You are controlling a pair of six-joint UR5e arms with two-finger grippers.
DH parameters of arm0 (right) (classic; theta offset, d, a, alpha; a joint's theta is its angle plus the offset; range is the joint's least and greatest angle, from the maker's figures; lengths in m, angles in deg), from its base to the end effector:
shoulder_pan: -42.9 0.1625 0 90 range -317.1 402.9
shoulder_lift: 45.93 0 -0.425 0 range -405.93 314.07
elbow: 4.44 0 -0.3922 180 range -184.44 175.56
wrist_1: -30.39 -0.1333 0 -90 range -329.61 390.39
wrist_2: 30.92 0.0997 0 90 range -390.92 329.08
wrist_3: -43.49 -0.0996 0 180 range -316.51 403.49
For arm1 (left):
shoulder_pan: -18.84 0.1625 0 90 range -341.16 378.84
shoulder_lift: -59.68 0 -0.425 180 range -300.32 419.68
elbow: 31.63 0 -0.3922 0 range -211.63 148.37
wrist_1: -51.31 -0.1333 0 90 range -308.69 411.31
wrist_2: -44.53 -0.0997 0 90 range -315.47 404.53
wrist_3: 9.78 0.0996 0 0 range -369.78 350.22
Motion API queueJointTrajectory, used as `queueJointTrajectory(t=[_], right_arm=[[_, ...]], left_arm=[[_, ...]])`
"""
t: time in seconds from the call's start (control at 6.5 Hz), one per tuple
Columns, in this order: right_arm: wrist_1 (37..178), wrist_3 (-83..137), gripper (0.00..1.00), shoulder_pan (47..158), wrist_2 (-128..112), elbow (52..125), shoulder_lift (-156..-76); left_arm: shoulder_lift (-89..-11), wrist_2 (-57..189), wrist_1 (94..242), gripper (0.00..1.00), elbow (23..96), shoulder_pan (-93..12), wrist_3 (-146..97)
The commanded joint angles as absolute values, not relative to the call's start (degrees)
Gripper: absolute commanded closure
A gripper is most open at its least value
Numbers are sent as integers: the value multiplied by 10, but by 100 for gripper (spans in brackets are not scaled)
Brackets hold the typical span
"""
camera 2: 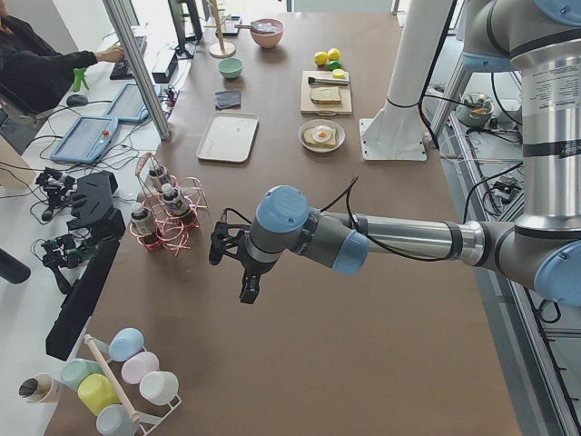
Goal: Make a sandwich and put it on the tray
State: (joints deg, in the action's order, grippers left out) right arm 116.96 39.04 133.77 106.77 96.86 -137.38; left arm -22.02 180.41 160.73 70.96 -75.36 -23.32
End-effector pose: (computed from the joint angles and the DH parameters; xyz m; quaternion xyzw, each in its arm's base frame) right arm 0.0670 -0.4871 0.5626 0.0932 -0.4047 -0.0045 0.9097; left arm -0.0945 -0.4432 0.5771 0.1575 0.3956 -0.0599 0.9028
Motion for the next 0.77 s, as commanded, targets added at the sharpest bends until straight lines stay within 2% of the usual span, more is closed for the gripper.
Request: queueJointTrajectory(t=[0.0,0.62], right_arm=[[1170,390,0,1338,1072,976,-1373],[1170,389,0,1337,1070,979,-1367]], left_arm=[[-219,1804,1607,3,710,-755,-233],[-217,1807,1607,3,716,-755,-231]])
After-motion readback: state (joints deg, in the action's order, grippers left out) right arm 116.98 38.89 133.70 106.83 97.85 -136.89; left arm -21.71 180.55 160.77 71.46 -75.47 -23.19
